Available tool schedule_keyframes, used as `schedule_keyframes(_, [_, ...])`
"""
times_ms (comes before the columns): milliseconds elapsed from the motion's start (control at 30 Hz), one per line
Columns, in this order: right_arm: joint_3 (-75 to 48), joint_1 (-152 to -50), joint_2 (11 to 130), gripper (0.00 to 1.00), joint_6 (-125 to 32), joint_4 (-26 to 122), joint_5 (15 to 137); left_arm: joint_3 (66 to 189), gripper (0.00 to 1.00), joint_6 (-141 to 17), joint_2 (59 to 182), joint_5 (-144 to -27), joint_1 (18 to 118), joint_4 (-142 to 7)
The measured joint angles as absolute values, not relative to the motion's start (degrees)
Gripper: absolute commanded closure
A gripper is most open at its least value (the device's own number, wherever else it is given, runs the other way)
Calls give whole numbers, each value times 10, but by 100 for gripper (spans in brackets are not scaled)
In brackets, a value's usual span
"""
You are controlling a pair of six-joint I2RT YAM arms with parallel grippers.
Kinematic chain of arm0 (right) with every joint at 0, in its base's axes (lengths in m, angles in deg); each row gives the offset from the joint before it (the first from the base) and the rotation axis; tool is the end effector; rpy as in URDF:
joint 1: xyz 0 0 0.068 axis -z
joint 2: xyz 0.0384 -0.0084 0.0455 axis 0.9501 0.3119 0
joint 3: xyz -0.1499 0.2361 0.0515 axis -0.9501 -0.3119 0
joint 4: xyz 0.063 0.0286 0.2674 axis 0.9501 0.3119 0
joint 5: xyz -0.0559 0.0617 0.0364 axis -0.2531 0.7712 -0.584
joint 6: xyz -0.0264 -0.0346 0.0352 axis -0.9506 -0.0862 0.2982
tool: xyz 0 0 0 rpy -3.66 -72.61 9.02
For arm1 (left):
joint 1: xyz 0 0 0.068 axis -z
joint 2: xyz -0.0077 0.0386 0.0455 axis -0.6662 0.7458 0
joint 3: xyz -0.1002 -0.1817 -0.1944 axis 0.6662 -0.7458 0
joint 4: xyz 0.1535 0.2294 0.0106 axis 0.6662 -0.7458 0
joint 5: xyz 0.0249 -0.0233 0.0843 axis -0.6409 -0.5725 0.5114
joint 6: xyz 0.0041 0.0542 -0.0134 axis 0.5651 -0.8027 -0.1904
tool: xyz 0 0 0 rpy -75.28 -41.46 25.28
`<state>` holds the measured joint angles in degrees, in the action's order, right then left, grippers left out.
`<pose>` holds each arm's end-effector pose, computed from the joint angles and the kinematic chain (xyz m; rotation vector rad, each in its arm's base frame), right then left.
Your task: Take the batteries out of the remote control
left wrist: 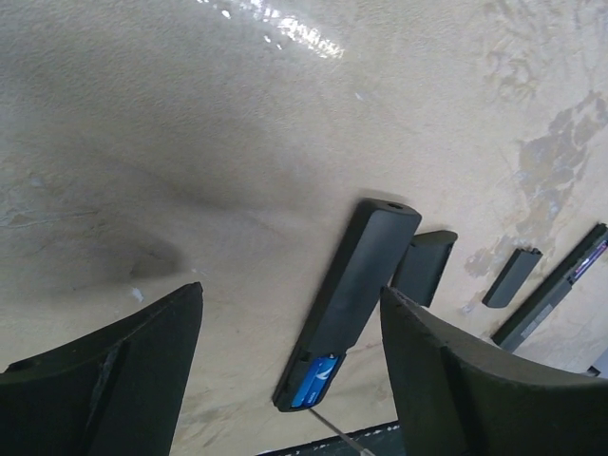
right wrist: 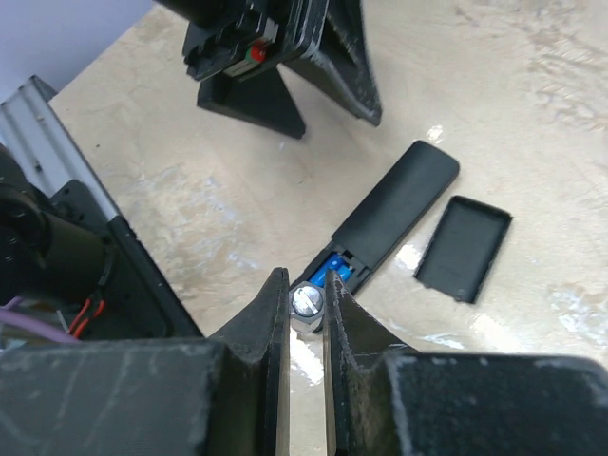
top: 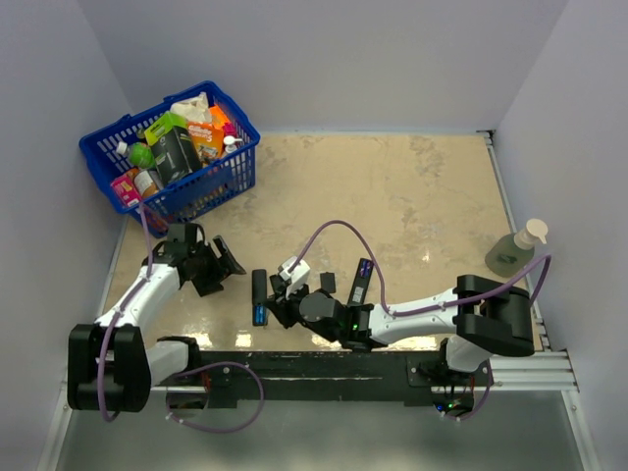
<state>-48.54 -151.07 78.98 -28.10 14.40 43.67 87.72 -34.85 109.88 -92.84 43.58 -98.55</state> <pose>0.0793 0.3310 0.2021 -0.5801 1.8291 0.8703 0.2080 -0.0169 0.1750 -0.7731 2.5978 -0.5887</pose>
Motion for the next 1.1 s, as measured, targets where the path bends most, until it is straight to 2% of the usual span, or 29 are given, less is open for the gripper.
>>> schedule_keyframes(667, [-489, -1514, 790, 100, -291, 137, 364, 840, 27, -309, 1112, -952, 433, -970])
schedule_keyframes(933, [-489, -1513, 753, 100, -278, 187, 334, 838, 29, -308, 1112, -954, 433, -963])
schedule_keyframes(1000, [-482, -1513, 743, 100, -273, 206, 334, 838, 33, -308, 1112, -954, 433, -962])
schedule_keyframes(1033, [-481, -1513, 739, 100, -271, 207, 334, 838, 44, -308, 1112, -954, 433, -962])
schedule_keyframes(1100, [-480, -1513, 731, 100, -269, 207, 334, 837, 58, -307, 1112, -956, 433, -958])
